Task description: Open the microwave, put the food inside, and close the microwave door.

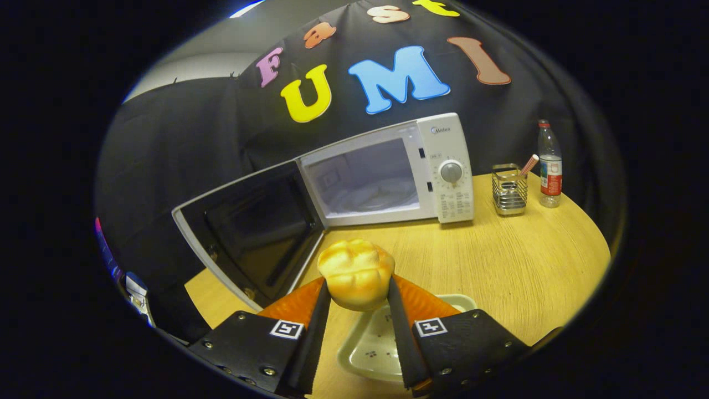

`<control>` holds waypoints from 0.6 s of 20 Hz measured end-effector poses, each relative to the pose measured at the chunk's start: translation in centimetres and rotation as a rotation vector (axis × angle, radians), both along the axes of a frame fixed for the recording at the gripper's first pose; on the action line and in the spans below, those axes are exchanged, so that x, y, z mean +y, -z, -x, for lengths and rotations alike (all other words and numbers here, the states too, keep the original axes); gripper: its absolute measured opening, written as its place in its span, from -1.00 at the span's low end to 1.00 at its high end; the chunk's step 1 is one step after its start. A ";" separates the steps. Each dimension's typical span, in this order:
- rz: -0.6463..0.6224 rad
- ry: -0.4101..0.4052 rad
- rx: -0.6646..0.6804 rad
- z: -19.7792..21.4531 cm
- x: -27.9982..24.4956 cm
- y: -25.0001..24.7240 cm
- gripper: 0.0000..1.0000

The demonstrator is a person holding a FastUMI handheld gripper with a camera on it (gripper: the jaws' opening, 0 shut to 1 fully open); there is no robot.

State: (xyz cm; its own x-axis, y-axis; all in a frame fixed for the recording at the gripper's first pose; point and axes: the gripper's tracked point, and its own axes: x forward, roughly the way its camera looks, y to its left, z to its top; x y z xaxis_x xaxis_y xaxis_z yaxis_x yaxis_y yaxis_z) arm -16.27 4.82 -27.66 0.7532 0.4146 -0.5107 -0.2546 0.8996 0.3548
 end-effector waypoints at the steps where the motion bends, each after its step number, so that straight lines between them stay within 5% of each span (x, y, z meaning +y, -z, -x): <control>1: -0.003 0.007 -0.016 -1.0 0.5 -0.6 0.17; 12: -0.096 0.082 -0.041 -10.0 5.4 -0.5 0.16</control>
